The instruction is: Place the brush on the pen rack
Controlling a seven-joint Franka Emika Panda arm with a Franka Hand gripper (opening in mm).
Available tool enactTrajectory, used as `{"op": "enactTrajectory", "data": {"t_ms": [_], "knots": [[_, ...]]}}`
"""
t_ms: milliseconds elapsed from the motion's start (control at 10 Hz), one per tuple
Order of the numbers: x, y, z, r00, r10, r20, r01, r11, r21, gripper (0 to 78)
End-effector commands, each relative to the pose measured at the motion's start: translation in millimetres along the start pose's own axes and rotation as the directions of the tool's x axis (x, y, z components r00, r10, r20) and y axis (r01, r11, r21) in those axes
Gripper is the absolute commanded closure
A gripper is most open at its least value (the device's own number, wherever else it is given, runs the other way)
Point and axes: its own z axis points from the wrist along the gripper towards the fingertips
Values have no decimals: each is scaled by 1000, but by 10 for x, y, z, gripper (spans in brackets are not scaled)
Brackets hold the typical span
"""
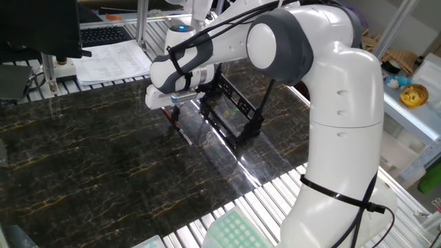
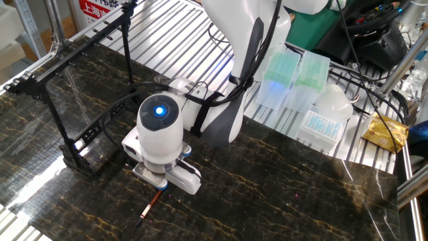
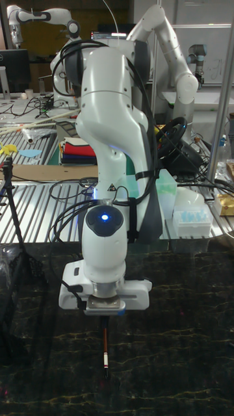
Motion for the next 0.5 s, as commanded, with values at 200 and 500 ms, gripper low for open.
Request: {"op": "enactTrajectory", "data": {"t_ms": [200,500], "knots": [[-36,13,26,1000,-7,6,7,1000,-4,776],[-45,23,49,1000,-15,5,15,1000,-6,776]]}}
